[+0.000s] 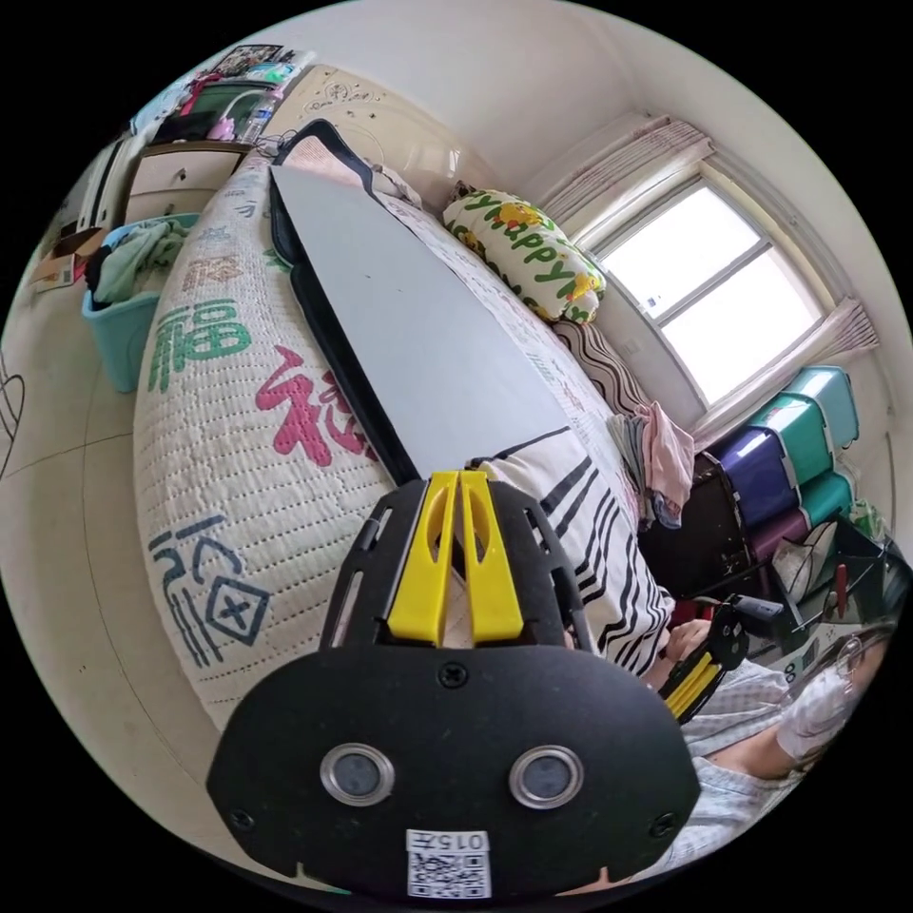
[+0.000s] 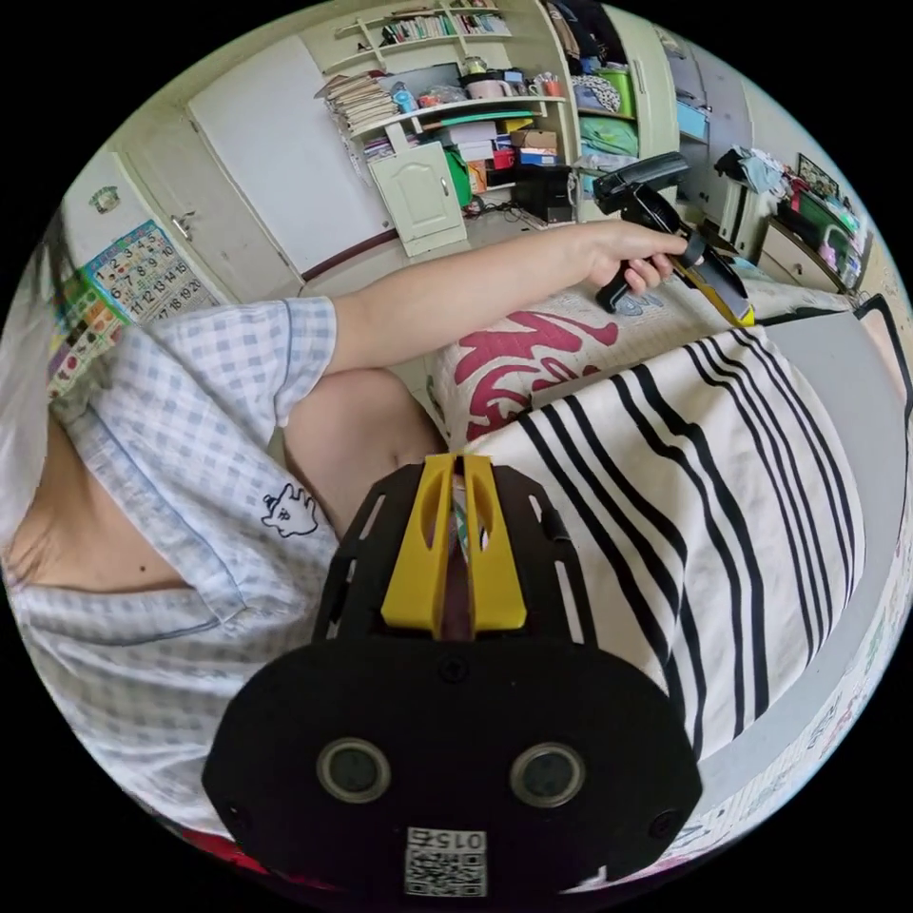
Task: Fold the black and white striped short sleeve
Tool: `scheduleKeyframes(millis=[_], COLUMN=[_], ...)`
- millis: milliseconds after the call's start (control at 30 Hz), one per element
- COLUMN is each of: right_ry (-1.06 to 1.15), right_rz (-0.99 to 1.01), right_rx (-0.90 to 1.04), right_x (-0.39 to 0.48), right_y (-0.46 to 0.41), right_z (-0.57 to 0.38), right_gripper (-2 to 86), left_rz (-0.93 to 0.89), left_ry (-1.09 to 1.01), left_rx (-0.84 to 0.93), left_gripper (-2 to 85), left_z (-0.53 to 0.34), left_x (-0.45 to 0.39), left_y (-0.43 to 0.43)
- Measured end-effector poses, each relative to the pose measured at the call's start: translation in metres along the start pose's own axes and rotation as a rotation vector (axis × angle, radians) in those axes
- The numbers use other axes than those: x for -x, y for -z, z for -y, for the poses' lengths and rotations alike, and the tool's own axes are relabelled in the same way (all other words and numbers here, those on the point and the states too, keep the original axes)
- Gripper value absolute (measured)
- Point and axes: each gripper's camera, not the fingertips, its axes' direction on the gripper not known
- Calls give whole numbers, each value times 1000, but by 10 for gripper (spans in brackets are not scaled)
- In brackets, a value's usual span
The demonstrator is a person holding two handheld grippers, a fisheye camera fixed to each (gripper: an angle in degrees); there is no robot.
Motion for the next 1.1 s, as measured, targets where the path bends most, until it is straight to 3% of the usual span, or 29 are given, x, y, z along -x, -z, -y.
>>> scheduleKeyframes(millis=[100, 200, 300, 367, 433, 500, 567, 667, 900, 1100], right_ry=[78, 96, -116, -338, -558, -698, -808, -857, -830, -804], right_rz=[214, 158, -138, -439, -563, -493, -247, -126, -118, -332], right_rx=[-113, -260, -400, -434, -429, -398, -434, -477, -351, -274], right_x=[-9, -19, -50, -98, -150, -204, -263, -298, -322, -313], right_y=[34, 75, 119, 143, 154, 157, 154, 152, 145, 142], right_z=[-22, -45, -66, -82, -96, -108, -122, -127, -115, -102], right_gripper=[3, 20, 52, 73, 81, 82, 85, 85, 28, 9], left_rz=[-85, -103, -127, -162, -159, -144, -118, -105, -142, 2], left_ry=[-26, -4, 8, 19, 24, 15, 2, -8, -2, -40], left_rx=[-31, -33, -32, -39, -26, 1, 19, 18, 14, 49], left_gripper=[43, 84, 85, 83, 80, 77, 71, 65, 31, 10], left_z=[-4, -7, -7, -7, -6, -5, -6, -9, -18, -23], left_x=[2, 7, 9, 10, 7, 2, -5, -10, -10, -34], left_y=[9, 10, 3, -4, -11, -18, -22, -24, -28, -36])
